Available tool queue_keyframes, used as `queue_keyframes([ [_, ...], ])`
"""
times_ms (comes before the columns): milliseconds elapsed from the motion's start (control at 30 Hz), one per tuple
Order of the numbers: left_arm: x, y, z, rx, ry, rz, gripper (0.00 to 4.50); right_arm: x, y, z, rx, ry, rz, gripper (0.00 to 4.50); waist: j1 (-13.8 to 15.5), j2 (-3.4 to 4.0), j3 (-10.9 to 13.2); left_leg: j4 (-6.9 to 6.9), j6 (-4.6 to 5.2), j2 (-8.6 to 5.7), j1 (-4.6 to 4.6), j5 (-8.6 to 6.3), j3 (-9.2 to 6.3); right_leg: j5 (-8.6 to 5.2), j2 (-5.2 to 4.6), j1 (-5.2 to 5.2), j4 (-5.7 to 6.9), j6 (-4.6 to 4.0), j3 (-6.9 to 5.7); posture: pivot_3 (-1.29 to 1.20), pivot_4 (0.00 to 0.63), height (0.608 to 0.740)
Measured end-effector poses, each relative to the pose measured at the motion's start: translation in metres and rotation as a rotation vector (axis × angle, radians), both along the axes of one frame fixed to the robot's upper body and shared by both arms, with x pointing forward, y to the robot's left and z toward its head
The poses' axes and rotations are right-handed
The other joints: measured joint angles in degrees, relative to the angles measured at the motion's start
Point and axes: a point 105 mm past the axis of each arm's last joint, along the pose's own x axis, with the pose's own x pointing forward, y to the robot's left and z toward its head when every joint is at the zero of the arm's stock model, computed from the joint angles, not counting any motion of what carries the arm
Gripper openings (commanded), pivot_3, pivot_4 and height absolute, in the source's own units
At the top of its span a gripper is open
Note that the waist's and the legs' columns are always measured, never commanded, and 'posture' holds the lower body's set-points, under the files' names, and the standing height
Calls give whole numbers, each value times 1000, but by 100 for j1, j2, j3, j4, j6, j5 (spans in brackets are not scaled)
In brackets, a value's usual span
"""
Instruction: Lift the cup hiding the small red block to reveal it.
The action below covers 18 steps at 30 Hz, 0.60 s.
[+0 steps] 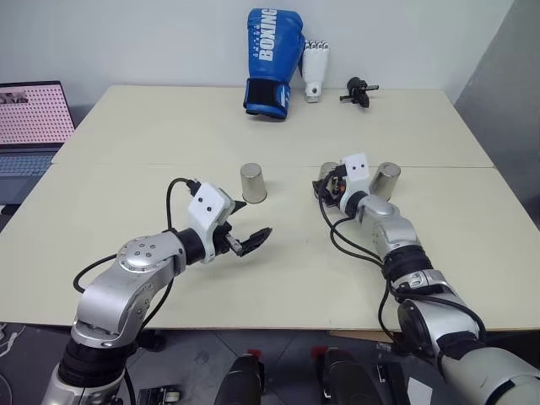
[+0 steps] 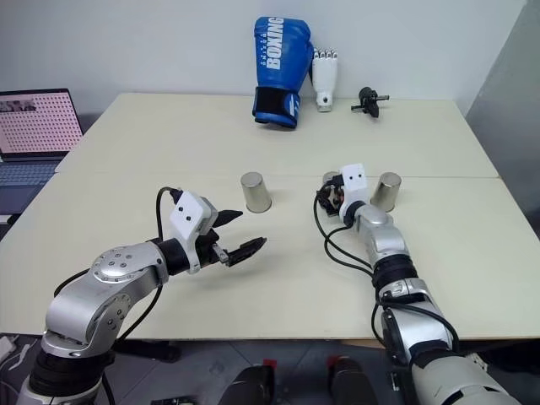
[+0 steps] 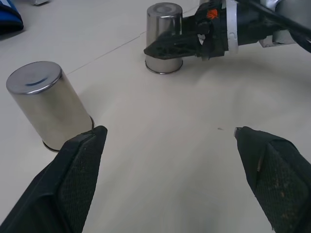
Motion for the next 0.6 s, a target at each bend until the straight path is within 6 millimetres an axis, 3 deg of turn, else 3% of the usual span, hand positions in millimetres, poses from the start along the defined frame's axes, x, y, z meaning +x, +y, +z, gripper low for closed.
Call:
queue_keyframes([
  [167, 0, 2, 0, 11, -3, 5, 4500, -10, -9, 32, 57, -88, 41, 2728, 0, 1, 0, -1, 0, 0, -1, 0, -2, 0, 0, -1, 0, 1, -1, 0, 150, 740],
  [333, 0, 5, 0, 22, 0, 12, 4500, -28, -24, 68, 5, -153, 41, 2728, 6, 1, 0, 0, 1, 1, 0, 0, -5, -2, 0, -1, 2, 1, -3, 0, 150, 740],
  [433, 0, 5, -1, 22, 2, 11, 4500, -31, -34, 62, -35, -126, -6, 2728, 10, 0, 0, 1, 1, 1, 1, 0, -4, -1, 0, 0, 2, 1, -3, 0, 150, 740],
  [600, 0, 5, -1, 21, 2, 11, 4500, -30, -43, 26, -54, 1, -84, 2728, -1, 0, 0, 1, 1, 2, 2, 0, -1, -1, 0, 0, 3, 1, 0, 0, 150, 740],
])
